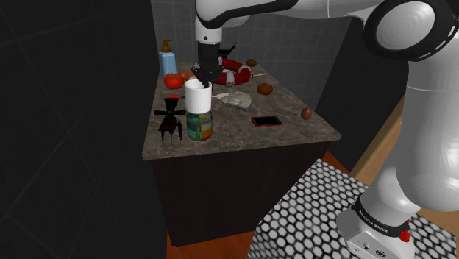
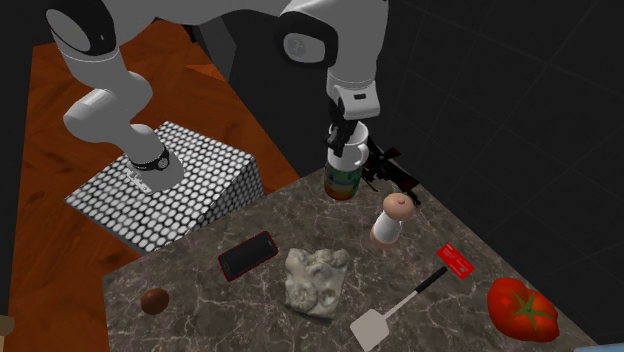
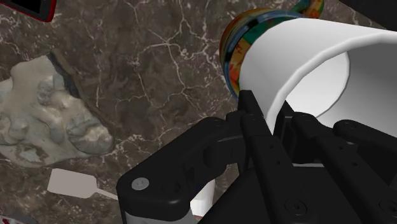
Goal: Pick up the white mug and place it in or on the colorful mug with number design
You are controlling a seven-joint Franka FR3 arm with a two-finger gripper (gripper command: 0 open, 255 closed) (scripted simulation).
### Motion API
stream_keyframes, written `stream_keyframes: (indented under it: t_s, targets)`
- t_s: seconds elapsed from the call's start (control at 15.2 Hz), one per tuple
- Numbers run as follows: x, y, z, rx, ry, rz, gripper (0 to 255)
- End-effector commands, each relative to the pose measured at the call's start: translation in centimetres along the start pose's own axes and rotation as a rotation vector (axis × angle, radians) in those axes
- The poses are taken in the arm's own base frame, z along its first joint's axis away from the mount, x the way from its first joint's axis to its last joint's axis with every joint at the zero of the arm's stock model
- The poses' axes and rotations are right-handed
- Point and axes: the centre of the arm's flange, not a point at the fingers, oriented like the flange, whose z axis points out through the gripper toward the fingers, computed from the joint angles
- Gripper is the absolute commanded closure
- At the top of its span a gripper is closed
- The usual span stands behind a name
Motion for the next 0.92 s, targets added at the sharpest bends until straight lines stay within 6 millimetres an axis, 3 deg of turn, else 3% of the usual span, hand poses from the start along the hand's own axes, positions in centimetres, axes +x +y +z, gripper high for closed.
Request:
stream_keyframes:
  t_s: [0.0, 0.2, 0.73, 0.79, 0.86]
  targets:
    - [0.1, 0.0, 1.0, 0.000, 0.001, 0.000, 255]
    - [0.2, 0.0, 2.8, 0.000, 0.001, 0.000, 255]
    - [0.2, 0.0, 2.8, 0.000, 0.001, 0.000, 255]
    - [0.2, 0.0, 2.8, 0.000, 0.001, 0.000, 0]
    - [0.2, 0.0, 2.8, 0.000, 0.001, 0.000, 0]
